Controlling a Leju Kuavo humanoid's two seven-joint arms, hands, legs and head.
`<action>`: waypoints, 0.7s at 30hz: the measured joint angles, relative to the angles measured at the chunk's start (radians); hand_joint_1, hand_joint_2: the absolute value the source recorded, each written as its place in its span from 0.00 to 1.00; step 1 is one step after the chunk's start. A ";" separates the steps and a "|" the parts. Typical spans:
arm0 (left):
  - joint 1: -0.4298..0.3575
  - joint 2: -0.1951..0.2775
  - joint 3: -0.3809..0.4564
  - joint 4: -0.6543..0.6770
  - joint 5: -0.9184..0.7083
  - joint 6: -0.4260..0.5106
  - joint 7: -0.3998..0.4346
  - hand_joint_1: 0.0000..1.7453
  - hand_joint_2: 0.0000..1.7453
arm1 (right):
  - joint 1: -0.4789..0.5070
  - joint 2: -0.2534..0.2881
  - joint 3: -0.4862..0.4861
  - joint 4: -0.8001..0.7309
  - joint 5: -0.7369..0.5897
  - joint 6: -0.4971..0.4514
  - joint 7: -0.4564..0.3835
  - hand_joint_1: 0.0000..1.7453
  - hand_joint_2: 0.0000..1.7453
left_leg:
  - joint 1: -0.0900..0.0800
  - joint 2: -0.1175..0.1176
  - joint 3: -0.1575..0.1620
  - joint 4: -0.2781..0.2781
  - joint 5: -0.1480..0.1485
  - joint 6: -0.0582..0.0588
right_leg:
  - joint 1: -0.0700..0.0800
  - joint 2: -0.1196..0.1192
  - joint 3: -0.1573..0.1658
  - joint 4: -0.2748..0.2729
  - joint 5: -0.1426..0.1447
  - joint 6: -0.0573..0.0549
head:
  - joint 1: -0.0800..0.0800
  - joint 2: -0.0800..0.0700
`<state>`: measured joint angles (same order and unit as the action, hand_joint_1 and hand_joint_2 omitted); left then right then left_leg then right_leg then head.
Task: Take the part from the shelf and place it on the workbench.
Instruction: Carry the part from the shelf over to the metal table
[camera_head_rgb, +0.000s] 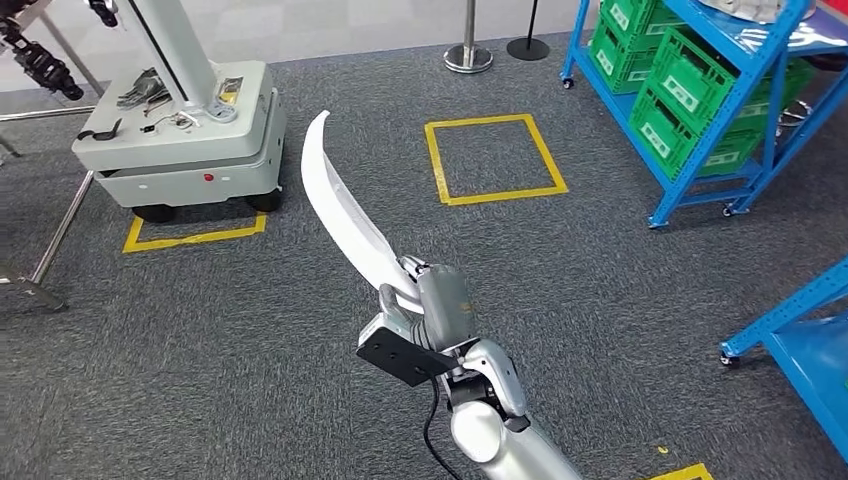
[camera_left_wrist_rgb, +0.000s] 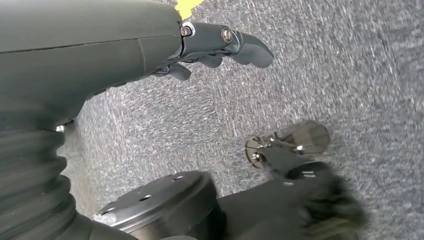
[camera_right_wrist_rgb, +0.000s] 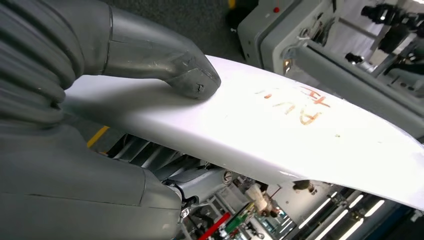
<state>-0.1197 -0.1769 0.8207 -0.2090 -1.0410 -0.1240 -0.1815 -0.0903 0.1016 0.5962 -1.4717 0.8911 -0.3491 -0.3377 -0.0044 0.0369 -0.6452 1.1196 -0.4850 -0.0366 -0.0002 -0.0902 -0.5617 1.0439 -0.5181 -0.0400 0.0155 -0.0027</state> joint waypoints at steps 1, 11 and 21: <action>-0.002 0.000 0.000 0.000 0.000 0.000 0.000 0.00 1.00 | 0.000 0.000 0.000 0.000 0.000 0.000 0.000 1.00 1.00 | -0.005 0.020 0.028 -0.051 0.015 0.007 | 0.002 -0.009 0.002 0.000 -0.002 0.004 | 0.000 0.000; -0.006 0.001 0.001 -0.001 0.000 0.000 -0.001 0.00 1.00 | 0.006 0.002 0.000 -0.001 0.000 0.000 0.002 1.00 1.00 | 0.004 -0.069 0.053 -0.107 0.035 0.047 | -0.008 0.086 -0.121 0.268 -0.127 0.042 | 0.005 0.000; 0.007 0.002 0.001 0.000 0.000 0.000 0.002 0.00 1.00 | 0.006 0.004 0.000 -0.001 0.000 0.000 0.002 1.00 1.00 | 0.012 -0.160 0.025 -0.083 0.030 -0.001 | -0.015 0.127 -0.019 0.007 0.017 0.020 | 0.004 0.000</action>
<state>-0.1126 -0.1749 0.8216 -0.2091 -1.0415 -0.1240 -0.1797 -0.0845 0.1051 0.5959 -1.4723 0.8907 -0.3494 -0.3356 0.0073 -0.1228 -0.6202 1.0366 -0.4549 -0.0380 -0.0153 0.0365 -0.5806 1.0509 -0.5010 -0.0197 0.0199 -0.0027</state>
